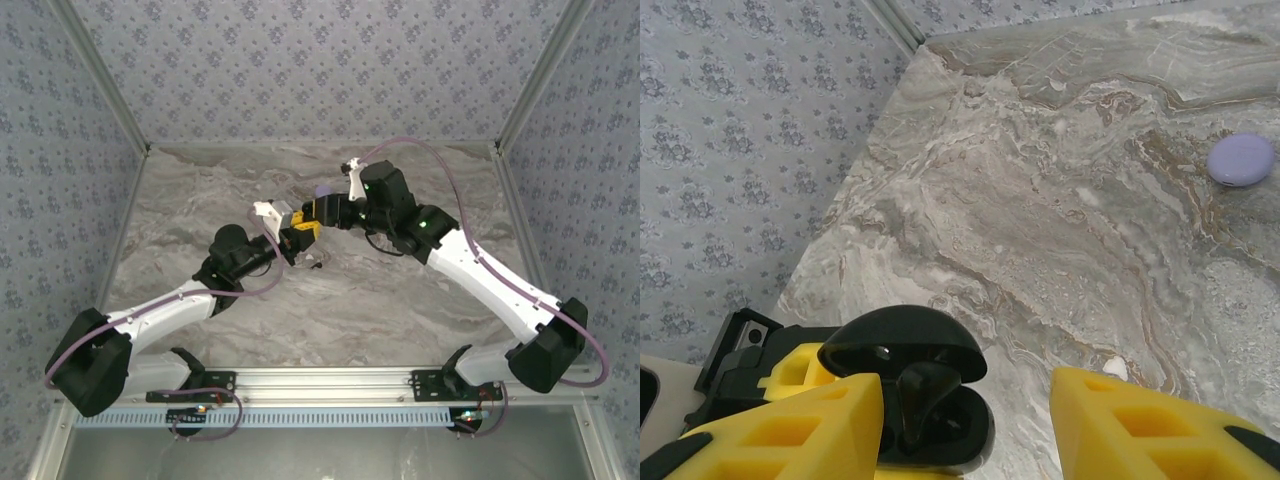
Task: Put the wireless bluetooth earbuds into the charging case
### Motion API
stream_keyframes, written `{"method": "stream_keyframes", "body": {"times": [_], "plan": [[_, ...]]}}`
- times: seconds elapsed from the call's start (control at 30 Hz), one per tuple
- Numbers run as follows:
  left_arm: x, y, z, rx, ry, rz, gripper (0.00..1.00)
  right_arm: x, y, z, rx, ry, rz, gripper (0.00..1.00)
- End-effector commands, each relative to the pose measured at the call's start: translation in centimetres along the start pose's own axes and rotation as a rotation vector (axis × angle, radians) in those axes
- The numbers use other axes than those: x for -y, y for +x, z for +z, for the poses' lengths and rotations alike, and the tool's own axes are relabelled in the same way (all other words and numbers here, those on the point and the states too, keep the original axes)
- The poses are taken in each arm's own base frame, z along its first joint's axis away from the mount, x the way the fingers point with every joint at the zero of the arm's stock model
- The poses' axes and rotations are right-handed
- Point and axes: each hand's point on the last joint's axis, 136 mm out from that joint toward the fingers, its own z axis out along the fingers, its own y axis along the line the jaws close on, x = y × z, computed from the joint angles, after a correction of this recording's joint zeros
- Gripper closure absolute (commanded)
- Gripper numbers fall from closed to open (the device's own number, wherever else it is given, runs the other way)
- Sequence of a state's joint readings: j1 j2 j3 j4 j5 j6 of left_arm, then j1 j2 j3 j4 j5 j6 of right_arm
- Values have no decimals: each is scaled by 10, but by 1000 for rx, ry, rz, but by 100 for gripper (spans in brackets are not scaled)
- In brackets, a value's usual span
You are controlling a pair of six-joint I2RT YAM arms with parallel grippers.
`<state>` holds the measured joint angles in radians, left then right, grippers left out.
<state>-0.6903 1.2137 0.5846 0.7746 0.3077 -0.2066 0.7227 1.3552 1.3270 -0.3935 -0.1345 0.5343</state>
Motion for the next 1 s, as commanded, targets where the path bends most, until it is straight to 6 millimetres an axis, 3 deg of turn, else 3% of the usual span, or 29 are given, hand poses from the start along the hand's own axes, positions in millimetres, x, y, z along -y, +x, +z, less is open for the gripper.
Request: {"method": "stream_keyframes", "body": {"times": [0.0,0.4,0.67,0.97], "plan": [[13,-27,1,72,50,43,79,-2,0,1,-20,20,-11,51],[12,-26,0,69,41,45,79,-7,-2,2,-28,24,-20,50],[11,-26,0,68,37,49,79,-18,-12,-12,16,-9,-47,44],[12,-27,0,68,44,53,79,-19,-16,-22,33,-1,-73,62]]}}
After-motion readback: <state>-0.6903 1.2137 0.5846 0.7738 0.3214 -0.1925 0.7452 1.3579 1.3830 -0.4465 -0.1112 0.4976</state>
